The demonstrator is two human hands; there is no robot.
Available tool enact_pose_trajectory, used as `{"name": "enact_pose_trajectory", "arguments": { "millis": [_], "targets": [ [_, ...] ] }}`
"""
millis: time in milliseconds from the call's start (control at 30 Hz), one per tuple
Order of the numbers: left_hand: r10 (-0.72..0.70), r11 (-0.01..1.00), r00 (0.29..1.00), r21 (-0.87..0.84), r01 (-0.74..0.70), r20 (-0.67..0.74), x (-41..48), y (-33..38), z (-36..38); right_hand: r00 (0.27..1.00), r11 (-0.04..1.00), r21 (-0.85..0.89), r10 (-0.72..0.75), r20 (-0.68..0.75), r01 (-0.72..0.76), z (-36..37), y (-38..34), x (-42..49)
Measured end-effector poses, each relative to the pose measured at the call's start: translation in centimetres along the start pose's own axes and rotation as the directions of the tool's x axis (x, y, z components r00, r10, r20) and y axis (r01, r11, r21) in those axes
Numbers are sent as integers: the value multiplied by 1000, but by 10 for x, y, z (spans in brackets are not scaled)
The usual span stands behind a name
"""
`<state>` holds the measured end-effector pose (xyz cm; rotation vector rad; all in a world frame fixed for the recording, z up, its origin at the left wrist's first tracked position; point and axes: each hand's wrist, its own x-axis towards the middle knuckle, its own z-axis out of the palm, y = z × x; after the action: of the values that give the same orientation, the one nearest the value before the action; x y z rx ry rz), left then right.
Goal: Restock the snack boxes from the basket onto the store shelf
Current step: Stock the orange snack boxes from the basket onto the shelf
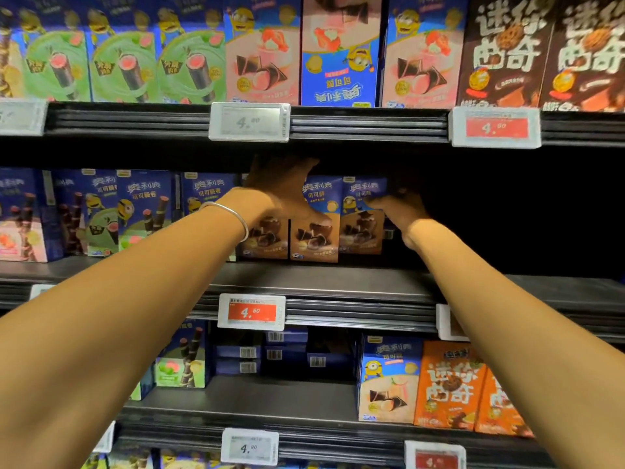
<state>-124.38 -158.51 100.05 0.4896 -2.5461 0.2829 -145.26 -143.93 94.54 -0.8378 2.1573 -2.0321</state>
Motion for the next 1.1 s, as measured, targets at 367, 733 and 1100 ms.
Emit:
{"name": "enact_pose_trajectory", "arguments": {
  "millis": [367,733,1100],
  "targets": [
    [15,993,991,-118,1,136,16,-1,-2,956,997,5,76,285,-80,-5,14,11],
    [29,998,998,-55,-27,47,18,-2,6,962,991,47,107,252,-123,-2,12,11],
    [66,995,997,-74,-64,30,18,-5,11,955,990,25,124,270,-136,10,6,4]
  ]
}}
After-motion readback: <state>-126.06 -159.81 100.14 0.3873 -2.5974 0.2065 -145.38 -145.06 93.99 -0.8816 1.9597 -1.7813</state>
